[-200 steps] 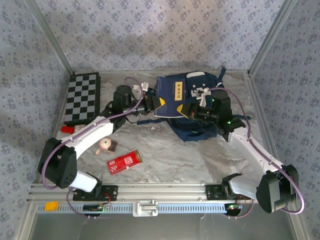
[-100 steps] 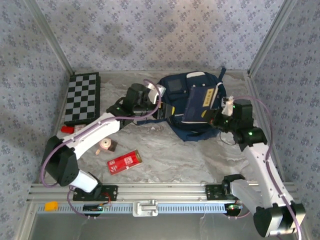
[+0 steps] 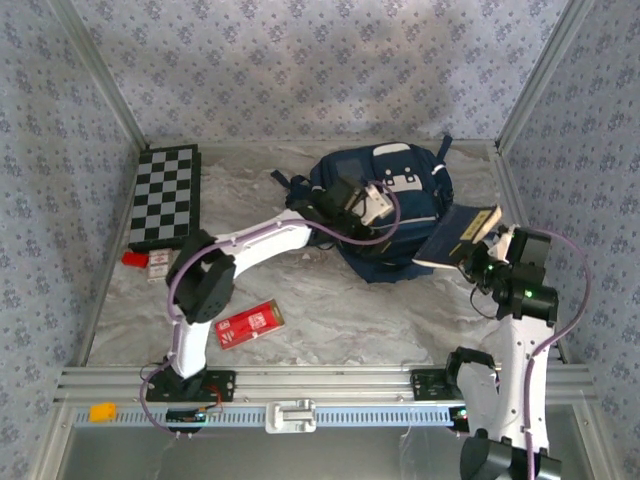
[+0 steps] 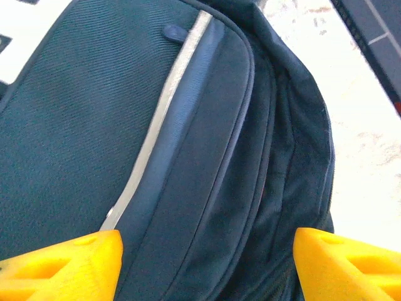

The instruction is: Pack books, pencil case, and school supplies into a backpack

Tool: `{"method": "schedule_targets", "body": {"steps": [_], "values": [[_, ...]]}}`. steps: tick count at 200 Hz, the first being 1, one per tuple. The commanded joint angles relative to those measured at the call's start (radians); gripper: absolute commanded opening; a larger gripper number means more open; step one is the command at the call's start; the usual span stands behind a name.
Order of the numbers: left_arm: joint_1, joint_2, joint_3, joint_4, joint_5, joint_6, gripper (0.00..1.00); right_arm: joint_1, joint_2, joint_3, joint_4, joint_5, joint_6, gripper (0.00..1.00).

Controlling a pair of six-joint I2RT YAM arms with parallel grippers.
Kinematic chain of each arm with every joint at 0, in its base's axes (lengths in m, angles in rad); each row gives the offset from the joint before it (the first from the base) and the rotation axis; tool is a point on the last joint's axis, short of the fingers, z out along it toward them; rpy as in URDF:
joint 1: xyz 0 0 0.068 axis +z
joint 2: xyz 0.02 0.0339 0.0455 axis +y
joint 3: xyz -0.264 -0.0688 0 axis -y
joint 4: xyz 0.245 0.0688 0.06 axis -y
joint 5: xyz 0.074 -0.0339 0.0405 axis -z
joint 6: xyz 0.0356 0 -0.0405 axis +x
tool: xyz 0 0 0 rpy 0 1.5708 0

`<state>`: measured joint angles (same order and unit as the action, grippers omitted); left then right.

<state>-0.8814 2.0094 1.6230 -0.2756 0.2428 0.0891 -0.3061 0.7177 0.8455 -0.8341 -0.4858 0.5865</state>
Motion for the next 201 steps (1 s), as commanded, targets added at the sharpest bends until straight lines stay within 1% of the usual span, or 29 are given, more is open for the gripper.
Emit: {"method": "schedule_targets", "body": {"steps": [1, 24, 42, 56, 69, 83, 94, 104, 113, 120, 131, 146, 156, 169, 182, 201], "values": [[-0.032, 0.07, 0.115, -0.09, -0.086, 0.126, 0.72, -0.066, -0.011, 0.001, -0.043, -0.044, -0.058, 0.0], [-0.042, 0.156, 0.207, -0.116, -0.107, 0.141, 0.74, -0.126, -0.008, -0.012, -0.034, -0.086, -0.058, 0.0], [-0.045, 0.225, 0.291, -0.161, -0.125, 0.149, 0.74, -0.148, -0.002, -0.023, -0.016, -0.128, -0.048, 0.0], [-0.051, 0.268, 0.322, -0.172, -0.171, 0.159, 0.74, -0.152, 0.002, -0.027, -0.012, -0.144, -0.048, 0.0], [-0.053, 0.306, 0.385, -0.187, -0.203, 0.166, 0.74, -0.153, 0.002, -0.034, 0.0, -0.148, -0.05, 0.0], [-0.053, 0.341, 0.421, -0.182, -0.26, 0.159, 0.71, -0.153, 0.004, -0.04, 0.016, -0.143, -0.049, 0.0], [-0.053, 0.365, 0.445, -0.181, -0.303, 0.155, 0.67, -0.154, 0.008, -0.047, 0.029, -0.15, -0.05, 0.0], [-0.052, 0.382, 0.471, -0.196, -0.323, 0.147, 0.56, -0.154, 0.012, -0.051, 0.032, -0.149, -0.054, 0.0], [-0.052, 0.386, 0.482, -0.207, -0.32, 0.143, 0.43, -0.153, 0.013, -0.051, 0.026, -0.149, -0.06, 0.0], [-0.053, 0.381, 0.476, -0.203, -0.315, 0.139, 0.36, -0.154, 0.012, -0.051, 0.025, -0.151, -0.063, 0.0], [-0.052, 0.37, 0.462, -0.193, -0.315, 0.135, 0.28, -0.154, 0.012, -0.051, 0.025, -0.152, -0.066, 0.0], [-0.052, 0.351, 0.446, -0.191, -0.325, 0.123, 0.2, -0.153, 0.018, -0.051, 0.028, -0.172, -0.071, 0.0], [-0.051, 0.333, 0.433, -0.199, -0.325, 0.11, 0.11, -0.151, 0.028, -0.048, 0.031, -0.198, -0.078, 0.0], [-0.049, 0.293, 0.394, -0.201, -0.328, 0.088, 0.0, -0.146, 0.039, -0.041, 0.018, -0.2, -0.09, 0.0], [-0.047, 0.239, 0.335, -0.178, -0.338, 0.057, 0.0, -0.137, 0.045, -0.042, 0.014, -0.202, -0.096, 0.0], [-0.038, 0.144, 0.201, -0.134, -0.35, 0.01, 0.0, -0.109, 0.055, -0.046, 0.027, -0.212, -0.093, 0.0]]}}
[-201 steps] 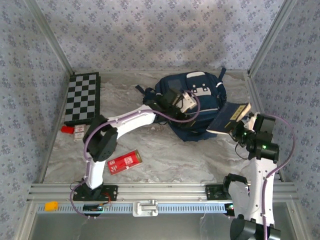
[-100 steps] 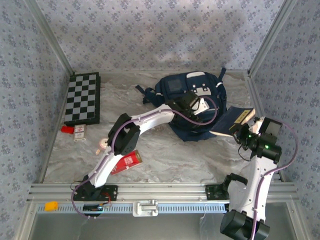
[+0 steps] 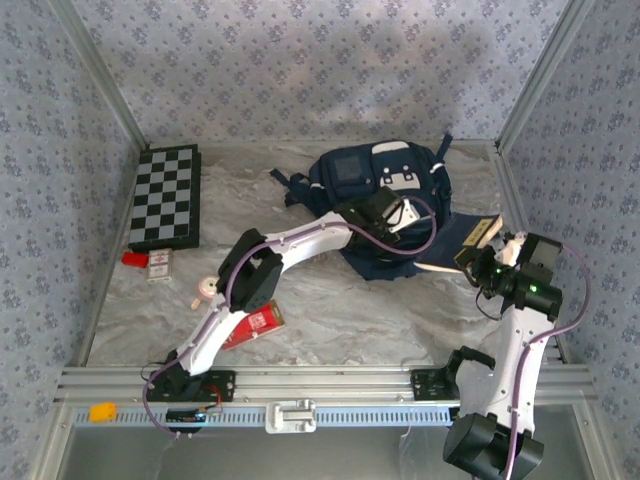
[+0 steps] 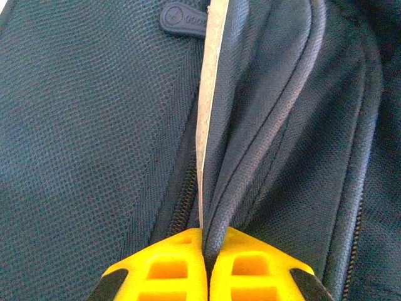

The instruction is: Pack books, pencil case, and school supplies into a backpack

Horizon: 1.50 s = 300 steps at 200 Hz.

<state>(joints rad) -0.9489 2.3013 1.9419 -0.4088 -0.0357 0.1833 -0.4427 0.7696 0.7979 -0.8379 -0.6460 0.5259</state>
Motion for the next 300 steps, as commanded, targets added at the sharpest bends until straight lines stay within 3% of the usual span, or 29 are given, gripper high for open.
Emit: {"method": "schedule_targets", "body": {"steps": [1, 36, 69, 107, 137, 164, 186, 226, 269, 300], "values": [[0.029, -0.154, -0.124, 0.001, -0.073, -0.088, 0.0, 0.029, 0.003, 0.002, 0.032, -0.053, -0.032, 0.0], [0.069, -0.328, -0.294, -0.002, -0.094, -0.206, 0.0, 0.116, 0.028, 0.02, 0.039, -0.039, -0.021, 0.0], [0.113, -0.471, -0.434, 0.053, -0.033, -0.23, 0.0, 0.193, 0.027, 0.048, 0.024, -0.028, -0.012, 0.0], [0.193, -0.534, -0.408, 0.028, 0.074, -0.235, 0.0, 0.265, 0.008, 0.089, -0.065, 0.042, -0.027, 0.0], [0.211, -0.541, -0.343, 0.004, 0.083, -0.2, 0.0, 0.316, -0.012, 0.099, -0.121, 0.101, -0.03, 0.0], [0.221, -0.548, -0.299, -0.006, 0.091, -0.176, 0.0, 0.369, 0.004, 0.082, -0.12, 0.079, -0.023, 0.0], [0.223, -0.548, -0.267, -0.01, 0.079, -0.166, 0.0, 0.456, 0.033, 0.048, -0.024, 0.05, 0.04, 0.0], [0.223, -0.555, -0.232, -0.016, 0.111, -0.141, 0.0, 0.651, 0.132, -0.009, 0.303, 0.014, 0.167, 0.0], [0.223, -0.563, -0.195, -0.041, 0.114, -0.118, 0.0, 0.761, 0.403, 0.015, 0.637, 0.041, 0.202, 0.0], [0.224, -0.569, -0.192, -0.044, 0.108, -0.108, 0.0, 0.785, 0.652, 0.128, 0.72, 0.061, 0.155, 0.0]]}}
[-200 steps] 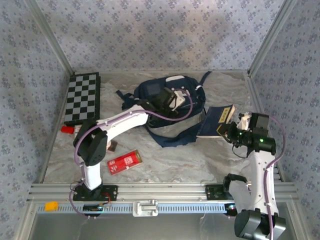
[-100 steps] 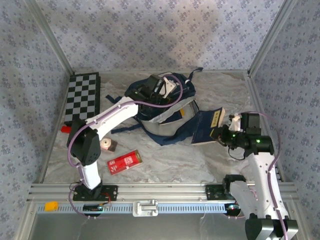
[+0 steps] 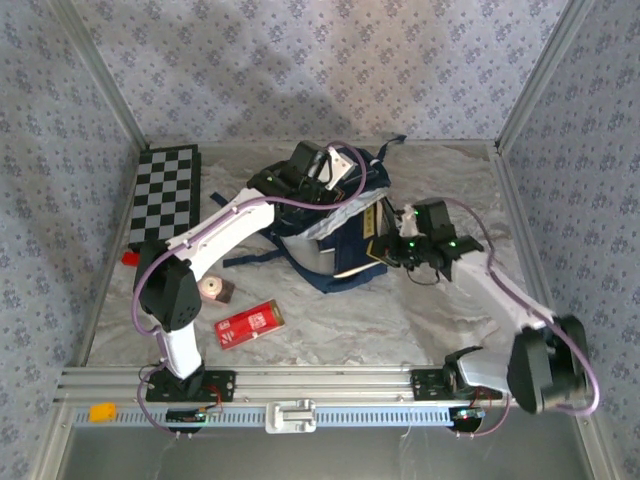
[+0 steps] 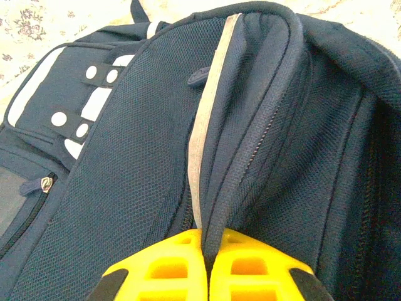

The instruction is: Pack books, pencil case, and school supplies into a backpack

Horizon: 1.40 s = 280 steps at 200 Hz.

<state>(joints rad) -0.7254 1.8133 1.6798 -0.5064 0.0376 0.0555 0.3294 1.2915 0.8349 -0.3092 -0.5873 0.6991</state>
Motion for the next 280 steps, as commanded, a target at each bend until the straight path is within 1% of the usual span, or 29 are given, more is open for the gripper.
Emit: {"method": "schedule_targets", "body": {"steps": [1, 17, 32, 45, 53, 67, 83, 93, 103, 123, 134, 140, 163, 182, 209, 223, 246, 263, 280], "values": [[0.0, -0.081, 0.07, 0.053, 0.034, 0.02, 0.0, 0.014, 0.136, 0.093, 0.197, 0.002, -0.018, 0.01], [0.001, -0.084, 0.069, 0.053, 0.02, 0.021, 0.0, 0.028, 0.244, 0.138, 0.255, 0.004, -0.044, 0.05], [0.002, -0.082, 0.071, 0.053, 0.006, 0.023, 0.0, 0.028, 0.341, 0.195, 0.235, 0.031, -0.062, 0.1], [0.004, -0.081, 0.072, 0.053, 0.0, 0.021, 0.0, 0.02, 0.399, 0.227, 0.228, 0.037, -0.112, 0.21], [0.004, -0.082, 0.07, 0.054, 0.0, 0.02, 0.0, 0.018, 0.421, 0.244, 0.206, 0.048, -0.132, 0.26], [0.008, -0.081, 0.069, 0.052, 0.002, 0.015, 0.0, 0.019, 0.422, 0.263, 0.137, 0.102, -0.168, 0.35], [0.01, -0.082, 0.065, 0.049, 0.006, 0.011, 0.0, 0.022, 0.375, 0.238, 0.095, 0.167, -0.192, 0.44], [0.011, -0.084, 0.059, 0.056, 0.007, 0.011, 0.0, 0.028, 0.333, 0.21, 0.077, 0.219, -0.197, 0.48], [0.012, -0.086, 0.052, 0.061, 0.01, 0.009, 0.0, 0.028, 0.294, 0.18, 0.051, 0.257, -0.2, 0.49], [0.012, -0.089, 0.051, 0.067, 0.019, 0.008, 0.0, 0.049, 0.229, 0.13, 0.008, 0.317, -0.188, 0.47], [0.011, -0.087, 0.049, 0.072, 0.019, 0.006, 0.0, 0.078, 0.212, 0.099, 0.032, 0.315, -0.163, 0.44], [0.011, -0.086, 0.048, 0.075, 0.021, 0.004, 0.0, 0.094, 0.213, 0.087, 0.051, 0.304, -0.15, 0.41], [0.011, -0.081, 0.048, 0.08, 0.027, 0.0, 0.0, 0.153, 0.251, 0.078, 0.115, 0.297, -0.102, 0.29], [0.012, -0.078, 0.05, 0.074, 0.028, -0.004, 0.0, 0.195, 0.307, 0.086, 0.168, 0.317, -0.084, 0.21], [0.012, -0.078, 0.05, 0.07, 0.029, -0.005, 0.0, 0.19, 0.374, 0.103, 0.24, 0.364, -0.078, 0.13], [0.012, -0.078, 0.049, 0.071, 0.034, -0.011, 0.0, 0.17, 0.394, 0.105, 0.31, 0.37, -0.078, 0.12], [0.012, -0.077, 0.055, 0.065, 0.039, -0.019, 0.0, 0.153, 0.419, 0.133, 0.358, 0.404, -0.078, 0.12], [0.013, -0.078, 0.054, 0.065, 0.039, -0.021, 0.0, 0.151, 0.425, 0.142, 0.363, 0.405, -0.081, 0.12], [0.013, -0.08, 0.05, 0.062, 0.04, -0.022, 0.0, 0.156, 0.399, 0.123, 0.361, 0.4, -0.089, 0.13]]}}
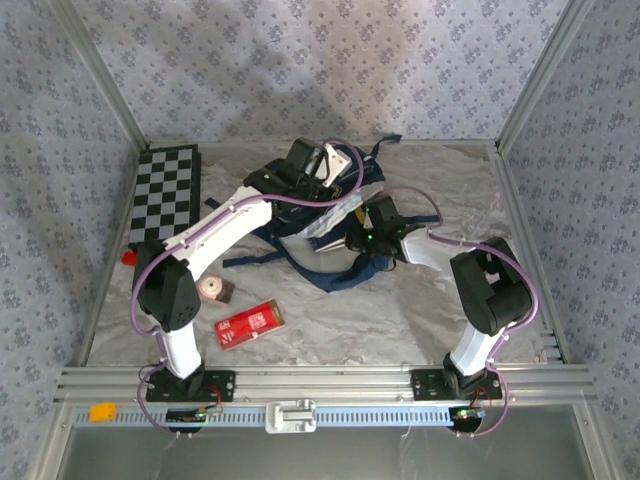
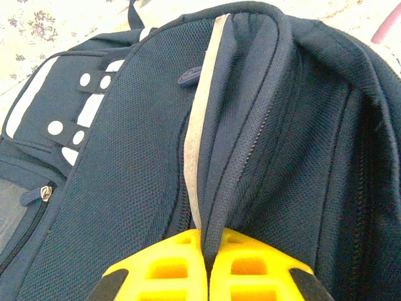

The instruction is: Pack books, pencil case, and school supplies into a backpack

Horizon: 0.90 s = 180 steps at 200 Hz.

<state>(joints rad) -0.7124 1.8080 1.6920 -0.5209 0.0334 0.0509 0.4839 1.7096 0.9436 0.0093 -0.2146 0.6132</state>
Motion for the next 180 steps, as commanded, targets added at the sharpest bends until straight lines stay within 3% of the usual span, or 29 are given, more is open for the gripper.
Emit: {"method": "schedule_targets", "body": {"steps": [1, 83, 128, 143, 180], "values": [[0.0, -0.075, 0.038, 0.076, 0.044, -0.018, 0.0, 0.002, -0.022, 0.013, 0.043, 0.027, -0.003, 0.14], [0.0, -0.075, -0.019, 0.076, 0.068, -0.061, 0.0, -0.008, -0.407, -0.171, -0.172, 0.023, -0.058, 0.34], [-0.001, -0.083, -0.152, 0.12, 0.123, -0.193, 0.05, -0.039, -0.631, -0.202, -0.375, 0.034, -0.054, 0.42], [-0.002, -0.081, -0.2, 0.141, 0.137, -0.259, 0.12, -0.051, -0.671, -0.207, -0.408, 0.009, -0.048, 0.44], [0.009, -0.111, -0.295, 0.184, 0.259, -0.426, 0.4, -0.037, -0.703, -0.193, -0.434, -0.044, -0.01, 0.46]]}}
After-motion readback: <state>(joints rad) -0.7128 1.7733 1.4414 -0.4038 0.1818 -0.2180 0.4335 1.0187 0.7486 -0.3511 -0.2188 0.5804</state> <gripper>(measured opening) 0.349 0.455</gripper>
